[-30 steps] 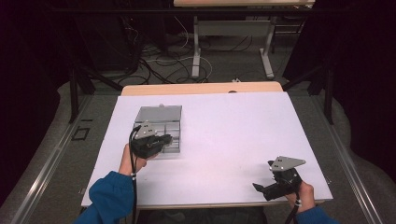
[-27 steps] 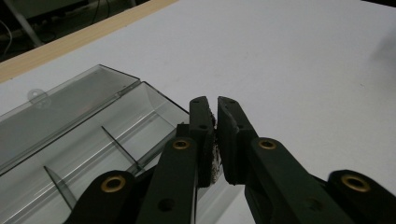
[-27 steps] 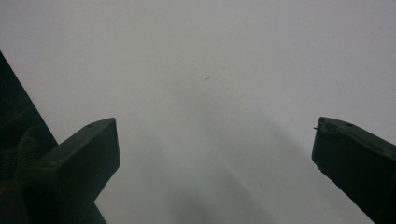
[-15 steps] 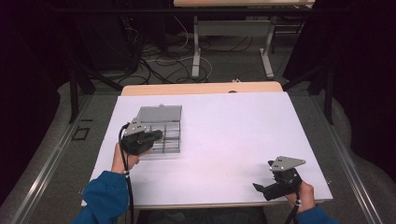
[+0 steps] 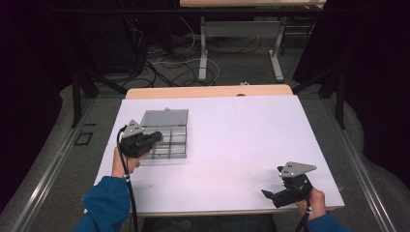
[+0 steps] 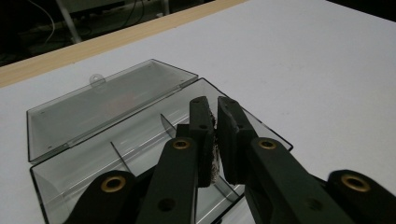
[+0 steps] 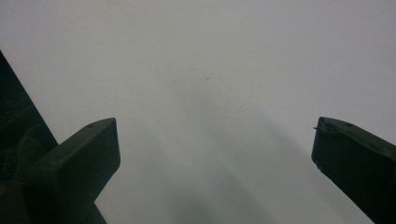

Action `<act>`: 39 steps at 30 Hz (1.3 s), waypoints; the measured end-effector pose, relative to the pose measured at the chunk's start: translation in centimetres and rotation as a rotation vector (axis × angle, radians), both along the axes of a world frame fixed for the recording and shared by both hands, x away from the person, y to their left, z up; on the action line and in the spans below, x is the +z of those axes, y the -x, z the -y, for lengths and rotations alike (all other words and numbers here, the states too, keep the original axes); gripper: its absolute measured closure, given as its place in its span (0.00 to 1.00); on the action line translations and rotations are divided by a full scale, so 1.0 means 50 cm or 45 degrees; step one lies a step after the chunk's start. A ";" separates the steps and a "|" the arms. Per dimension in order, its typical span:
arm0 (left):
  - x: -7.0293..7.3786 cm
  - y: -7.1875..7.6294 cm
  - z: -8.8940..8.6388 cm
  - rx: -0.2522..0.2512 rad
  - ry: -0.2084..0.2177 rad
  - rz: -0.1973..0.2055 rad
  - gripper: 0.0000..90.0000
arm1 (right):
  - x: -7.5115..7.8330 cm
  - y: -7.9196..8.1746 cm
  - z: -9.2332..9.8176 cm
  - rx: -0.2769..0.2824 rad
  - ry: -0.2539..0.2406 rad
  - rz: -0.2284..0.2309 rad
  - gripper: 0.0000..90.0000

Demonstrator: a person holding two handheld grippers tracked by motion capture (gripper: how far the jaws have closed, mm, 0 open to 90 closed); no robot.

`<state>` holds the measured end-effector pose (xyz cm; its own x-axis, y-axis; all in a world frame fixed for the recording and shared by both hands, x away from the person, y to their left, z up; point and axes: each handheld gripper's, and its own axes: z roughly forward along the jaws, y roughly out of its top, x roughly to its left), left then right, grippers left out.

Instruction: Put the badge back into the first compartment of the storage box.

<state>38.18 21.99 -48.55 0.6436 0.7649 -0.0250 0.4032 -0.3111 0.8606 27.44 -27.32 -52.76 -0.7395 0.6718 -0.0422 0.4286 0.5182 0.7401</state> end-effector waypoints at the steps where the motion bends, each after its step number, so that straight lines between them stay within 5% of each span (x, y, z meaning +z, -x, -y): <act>1: -0.001 -0.001 -0.002 0.006 0.004 0.004 0.95 | 0.000 0.000 0.000 0.000 0.000 0.000 0.01; 14: -0.006 -0.011 -0.025 0.093 0.041 0.011 0.95 | 0.000 0.000 -0.001 -0.001 0.001 -0.001 0.01; 39: -0.017 -0.035 -0.053 0.232 -0.012 0.055 0.95 | 0.000 0.000 -0.001 -0.007 0.003 -0.003 0.01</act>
